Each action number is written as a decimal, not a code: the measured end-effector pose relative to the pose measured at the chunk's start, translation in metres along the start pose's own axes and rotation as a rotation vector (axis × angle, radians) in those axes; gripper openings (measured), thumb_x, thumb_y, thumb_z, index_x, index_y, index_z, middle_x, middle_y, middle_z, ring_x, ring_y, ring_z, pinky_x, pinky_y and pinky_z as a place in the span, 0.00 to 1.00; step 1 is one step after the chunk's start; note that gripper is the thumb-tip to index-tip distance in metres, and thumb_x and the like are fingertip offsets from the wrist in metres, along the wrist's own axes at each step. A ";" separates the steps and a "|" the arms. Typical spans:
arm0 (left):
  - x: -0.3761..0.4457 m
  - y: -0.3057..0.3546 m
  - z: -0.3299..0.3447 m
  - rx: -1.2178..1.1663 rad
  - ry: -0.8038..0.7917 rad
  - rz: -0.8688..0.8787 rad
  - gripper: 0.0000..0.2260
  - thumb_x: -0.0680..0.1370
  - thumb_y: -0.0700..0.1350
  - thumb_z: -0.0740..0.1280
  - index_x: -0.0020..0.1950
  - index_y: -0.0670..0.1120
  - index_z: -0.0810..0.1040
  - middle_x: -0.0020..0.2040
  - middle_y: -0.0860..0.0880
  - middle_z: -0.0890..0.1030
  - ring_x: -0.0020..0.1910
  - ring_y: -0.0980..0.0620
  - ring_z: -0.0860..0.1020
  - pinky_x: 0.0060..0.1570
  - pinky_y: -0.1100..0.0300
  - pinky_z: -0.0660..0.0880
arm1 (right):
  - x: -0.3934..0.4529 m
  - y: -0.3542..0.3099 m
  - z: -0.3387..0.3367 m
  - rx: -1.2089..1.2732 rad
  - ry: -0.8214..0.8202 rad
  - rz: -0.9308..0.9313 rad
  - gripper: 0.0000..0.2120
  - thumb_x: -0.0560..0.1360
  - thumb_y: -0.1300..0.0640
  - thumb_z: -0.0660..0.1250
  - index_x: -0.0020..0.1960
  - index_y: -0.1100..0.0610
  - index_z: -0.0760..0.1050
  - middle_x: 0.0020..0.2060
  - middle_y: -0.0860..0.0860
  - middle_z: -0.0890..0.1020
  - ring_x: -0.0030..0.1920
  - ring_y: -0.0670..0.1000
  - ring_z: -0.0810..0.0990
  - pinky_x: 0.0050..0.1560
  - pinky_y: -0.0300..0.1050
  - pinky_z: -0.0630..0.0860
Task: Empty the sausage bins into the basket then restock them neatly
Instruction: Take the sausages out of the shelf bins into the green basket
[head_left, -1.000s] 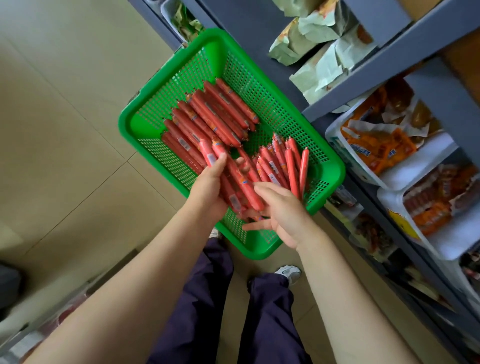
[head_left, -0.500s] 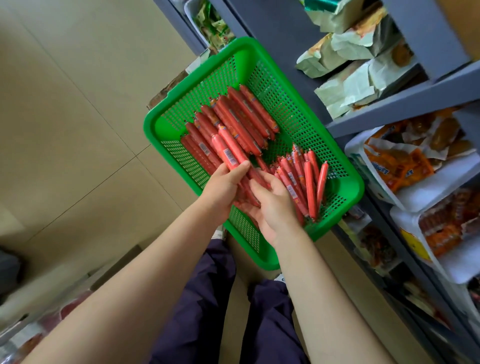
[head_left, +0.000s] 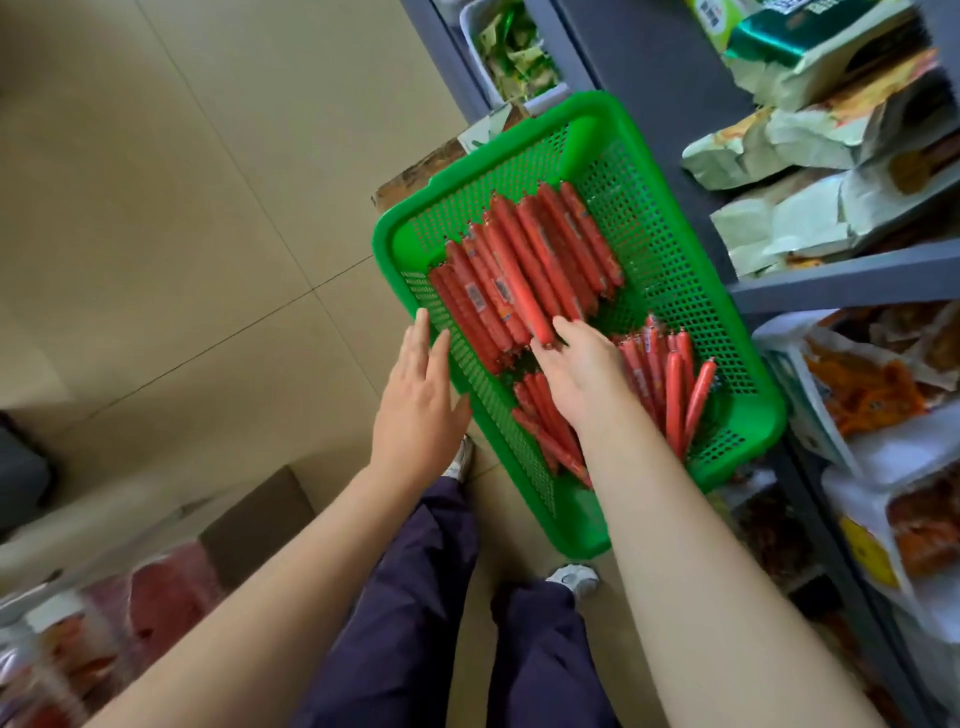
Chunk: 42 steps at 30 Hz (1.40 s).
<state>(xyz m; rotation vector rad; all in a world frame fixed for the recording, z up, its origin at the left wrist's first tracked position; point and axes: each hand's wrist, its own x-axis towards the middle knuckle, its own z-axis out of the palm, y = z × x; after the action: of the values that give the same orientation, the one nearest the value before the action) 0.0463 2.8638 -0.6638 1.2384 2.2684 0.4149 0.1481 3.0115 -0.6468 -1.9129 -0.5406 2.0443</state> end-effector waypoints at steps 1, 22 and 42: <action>-0.001 -0.001 0.001 0.004 0.000 -0.003 0.32 0.72 0.40 0.75 0.73 0.33 0.67 0.77 0.33 0.60 0.75 0.34 0.63 0.72 0.45 0.63 | -0.003 0.000 0.000 0.017 0.014 0.037 0.10 0.81 0.66 0.61 0.60 0.67 0.73 0.59 0.62 0.77 0.45 0.46 0.79 0.57 0.36 0.76; -0.049 0.168 -0.083 -0.565 -0.080 -0.047 0.08 0.77 0.43 0.69 0.53 0.50 0.85 0.40 0.54 0.83 0.39 0.57 0.80 0.46 0.60 0.77 | -0.192 -0.058 -0.111 0.170 -0.068 -0.335 0.10 0.82 0.58 0.56 0.52 0.58 0.76 0.42 0.56 0.85 0.42 0.56 0.84 0.46 0.48 0.79; -0.301 0.651 -0.198 -0.508 0.173 1.311 0.13 0.73 0.50 0.63 0.48 0.47 0.84 0.46 0.48 0.80 0.47 0.51 0.76 0.48 0.57 0.71 | -0.629 -0.154 -0.497 -0.075 0.859 -1.271 0.06 0.74 0.57 0.66 0.43 0.46 0.79 0.41 0.47 0.83 0.46 0.51 0.82 0.50 0.45 0.77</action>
<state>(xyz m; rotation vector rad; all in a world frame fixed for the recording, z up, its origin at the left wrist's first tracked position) 0.5143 2.9545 -0.0921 2.2435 0.9951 1.4514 0.6844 2.8994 -0.0419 -1.5308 -1.1406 0.3835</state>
